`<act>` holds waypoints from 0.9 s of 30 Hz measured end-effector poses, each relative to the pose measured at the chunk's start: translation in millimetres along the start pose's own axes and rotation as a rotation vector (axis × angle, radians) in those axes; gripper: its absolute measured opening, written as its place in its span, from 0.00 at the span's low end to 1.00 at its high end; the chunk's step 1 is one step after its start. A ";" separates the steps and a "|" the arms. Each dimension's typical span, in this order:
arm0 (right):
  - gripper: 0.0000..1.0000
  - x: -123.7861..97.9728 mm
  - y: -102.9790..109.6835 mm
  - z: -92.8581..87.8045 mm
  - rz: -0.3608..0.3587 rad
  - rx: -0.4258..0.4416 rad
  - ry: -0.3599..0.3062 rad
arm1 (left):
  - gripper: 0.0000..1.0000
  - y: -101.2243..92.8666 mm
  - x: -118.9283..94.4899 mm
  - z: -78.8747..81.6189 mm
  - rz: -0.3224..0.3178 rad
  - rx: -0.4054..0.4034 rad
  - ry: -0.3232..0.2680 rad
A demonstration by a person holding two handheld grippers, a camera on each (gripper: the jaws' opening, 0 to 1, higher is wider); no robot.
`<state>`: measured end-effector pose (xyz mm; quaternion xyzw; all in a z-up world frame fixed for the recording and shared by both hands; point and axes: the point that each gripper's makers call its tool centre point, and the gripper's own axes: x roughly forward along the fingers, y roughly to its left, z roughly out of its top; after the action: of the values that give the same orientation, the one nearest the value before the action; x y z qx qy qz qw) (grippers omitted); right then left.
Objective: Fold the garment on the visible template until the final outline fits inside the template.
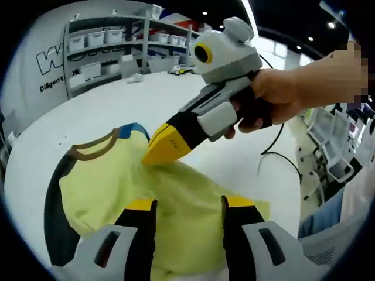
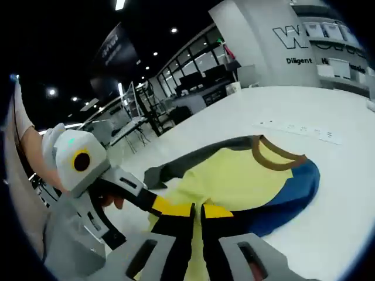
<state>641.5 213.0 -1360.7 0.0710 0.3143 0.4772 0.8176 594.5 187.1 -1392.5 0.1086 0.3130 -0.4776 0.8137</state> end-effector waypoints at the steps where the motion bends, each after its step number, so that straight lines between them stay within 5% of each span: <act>1: 0.00 3.7 2.7 -0.4 0.012 0.006 0.007 | 0.39 2.2 2.4 -1.8 0.003 -0.024 0.005; 5: 0.13 13.9 18.3 -0.6 0.096 0.038 0.017 | 0.21 17.6 6.2 -4.0 0.046 -0.085 0.008; 8: 0.10 4.0 4.1 1.1 0.026 0.008 0.001 | 0.01 33.9 2.0 -12.3 0.093 -0.071 0.043; 11: 0.06 -18.1 -27.2 3.6 -0.112 0.018 -0.061 | 0.01 41.8 -0.7 -14.8 0.102 -0.110 0.035; 14: 0.04 -33.2 -54.5 -22.4 -0.226 0.005 0.004 | 0.00 43.2 -2.6 -18.9 0.109 -0.109 0.038; 20: 0.11 -31.5 -53.0 -76.3 -0.232 -0.092 0.186 | 0.00 40.7 -1.3 -19.2 0.106 -0.124 0.033; 22: 0.16 -24.7 -48.2 -74.1 -0.219 -0.054 0.146 | 0.00 40.4 -1.5 -18.4 0.104 -0.128 0.030; 27: 0.15 -8.6 -36.3 -84.5 -0.192 -0.059 0.201 | 0.01 40.1 -2.7 -16.2 0.102 -0.133 0.025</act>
<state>616.1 170.9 -1439.0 -0.0316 0.3855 0.4106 0.8257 620.9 217.6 -1408.4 0.0761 0.3481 -0.4124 0.8384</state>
